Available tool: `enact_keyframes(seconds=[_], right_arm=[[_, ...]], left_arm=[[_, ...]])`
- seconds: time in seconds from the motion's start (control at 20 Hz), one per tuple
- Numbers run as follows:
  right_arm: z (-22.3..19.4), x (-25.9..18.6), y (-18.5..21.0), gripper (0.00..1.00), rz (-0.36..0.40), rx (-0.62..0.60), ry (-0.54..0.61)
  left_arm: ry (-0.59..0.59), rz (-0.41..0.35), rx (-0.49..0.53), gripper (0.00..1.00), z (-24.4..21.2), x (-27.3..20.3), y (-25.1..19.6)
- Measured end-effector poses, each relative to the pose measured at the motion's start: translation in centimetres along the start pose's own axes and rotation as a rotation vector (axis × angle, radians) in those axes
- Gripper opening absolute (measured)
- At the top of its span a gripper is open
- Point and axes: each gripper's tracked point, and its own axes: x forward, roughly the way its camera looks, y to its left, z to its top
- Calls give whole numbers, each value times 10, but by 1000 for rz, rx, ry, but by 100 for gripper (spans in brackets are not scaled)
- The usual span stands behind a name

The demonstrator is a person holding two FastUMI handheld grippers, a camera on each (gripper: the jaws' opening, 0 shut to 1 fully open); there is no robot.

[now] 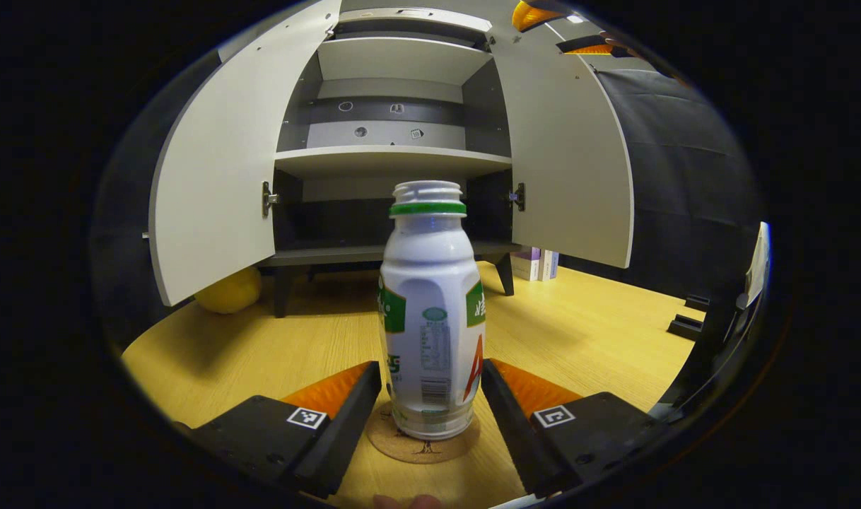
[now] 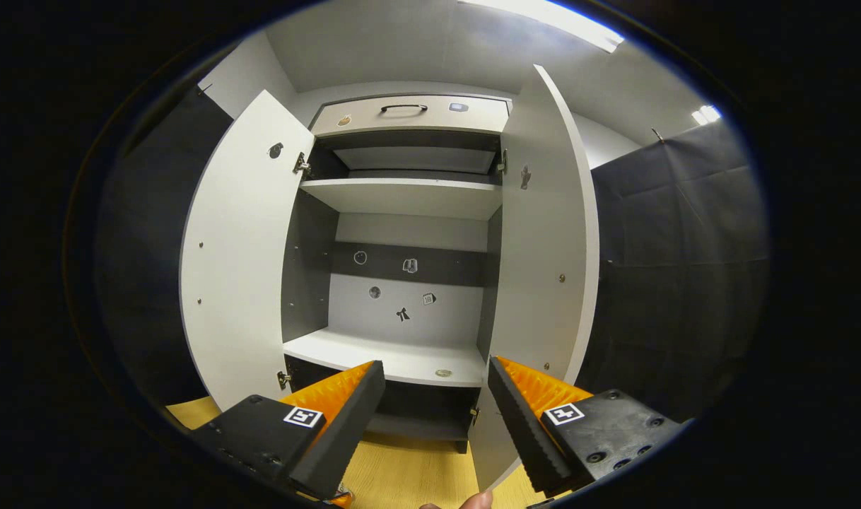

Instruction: Grasp the bottle in the cabinet with the left hand and place it on the coaster, then close the right door with the right hand and the left door with the left hand.

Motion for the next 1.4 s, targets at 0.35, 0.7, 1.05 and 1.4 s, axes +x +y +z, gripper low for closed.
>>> enact_keyframes(seconds=[0.35, 0.7, 1.05, 1.4], right_arm=[[-3, -4, -8, 98, -3, 17, 8], [4, -18, -35, 98, -19, -3, 18], [2, -41, -62, 98, -43, -40, 35], [11, -58, -121, 98, -126, -17, 57]], left_arm=[[9, 26, -23, 94, 8, -31, 5], [-97, 160, -135, 94, 113, -110, 66], [-199, 326, -97, 95, 228, -191, 166], [-209, 432, -180, 95, 309, -210, 203]])
